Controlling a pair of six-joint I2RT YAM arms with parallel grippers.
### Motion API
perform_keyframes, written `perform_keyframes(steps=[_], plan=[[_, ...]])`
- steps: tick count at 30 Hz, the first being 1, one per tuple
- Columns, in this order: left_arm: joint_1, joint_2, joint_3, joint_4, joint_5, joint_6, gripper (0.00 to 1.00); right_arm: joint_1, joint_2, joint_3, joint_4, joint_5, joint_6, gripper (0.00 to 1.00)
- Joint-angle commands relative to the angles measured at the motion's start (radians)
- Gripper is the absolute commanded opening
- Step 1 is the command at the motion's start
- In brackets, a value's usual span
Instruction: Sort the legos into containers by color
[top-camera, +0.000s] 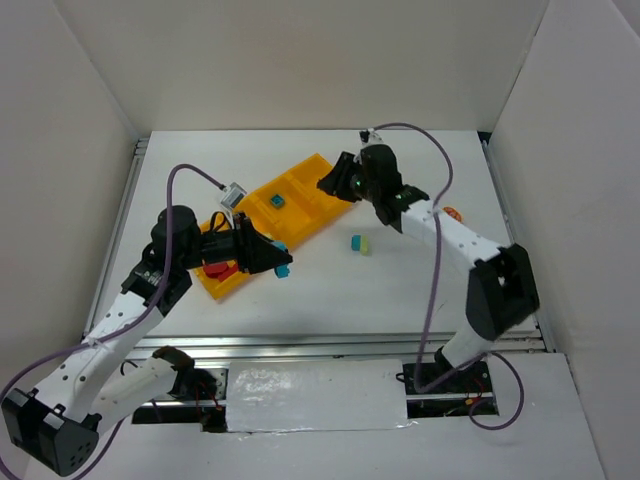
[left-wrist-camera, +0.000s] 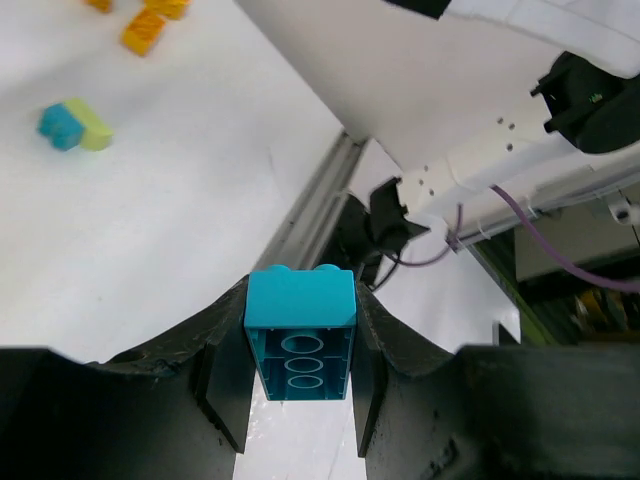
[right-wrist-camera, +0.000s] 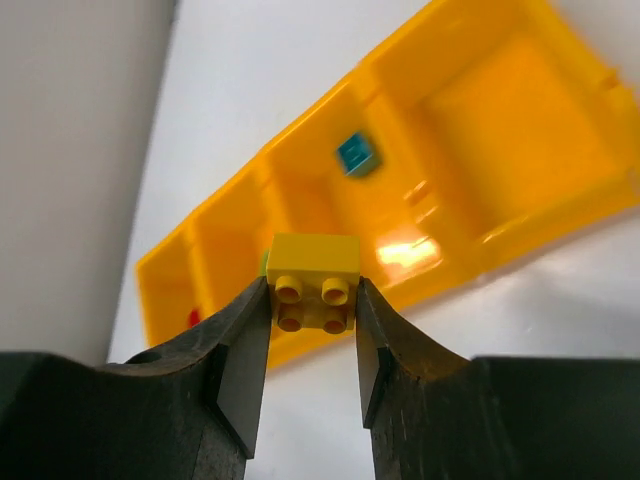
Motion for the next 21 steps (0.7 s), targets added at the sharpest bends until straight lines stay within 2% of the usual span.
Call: perform_keyframes(steps=[1, 3, 8, 11, 12, 13, 15, 21], plan=[[0.007, -0.023, 0.064, -0.134, -0.174, 0.062, 0.0, -0.023, 0.184, 0.221, -0.171, 0.169, -0.025, 0.0], [0.008, -0.015, 0.098, -0.247, -0.254, 0.084, 0.0, -0.024, 0.311, 0.361, -0.227, 0.201, -0.039, 0.0], [0.011, -0.021, 0.115, -0.33, -0.402, 0.112, 0.0, -0.046, 0.517, 0.607, -0.358, 0.225, -0.066, 0.04], [0.011, -0.015, 0.115, -0.341, -0.469, 0.121, 0.0, -0.057, 0.608, 0.721, -0.401, 0.185, -0.074, 0.26], [0.012, -0.009, 0.115, -0.338, -0.483, 0.119, 0.0, -0.06, 0.629, 0.753, -0.418, 0.185, -0.072, 0.52], [0.012, 0.009, 0.116, -0.335, -0.495, 0.118, 0.0, -0.058, 0.633, 0.761, -0.424, 0.192, -0.072, 0.59], [0.011, 0.032, 0.124, -0.318, -0.521, 0.115, 0.0, -0.06, 0.622, 0.767, -0.424, 0.183, -0.074, 0.65], [0.011, 0.189, 0.196, -0.209, -0.57, 0.072, 0.0, -0.06, 0.486, 0.739, -0.431, 0.157, -0.089, 0.71]])
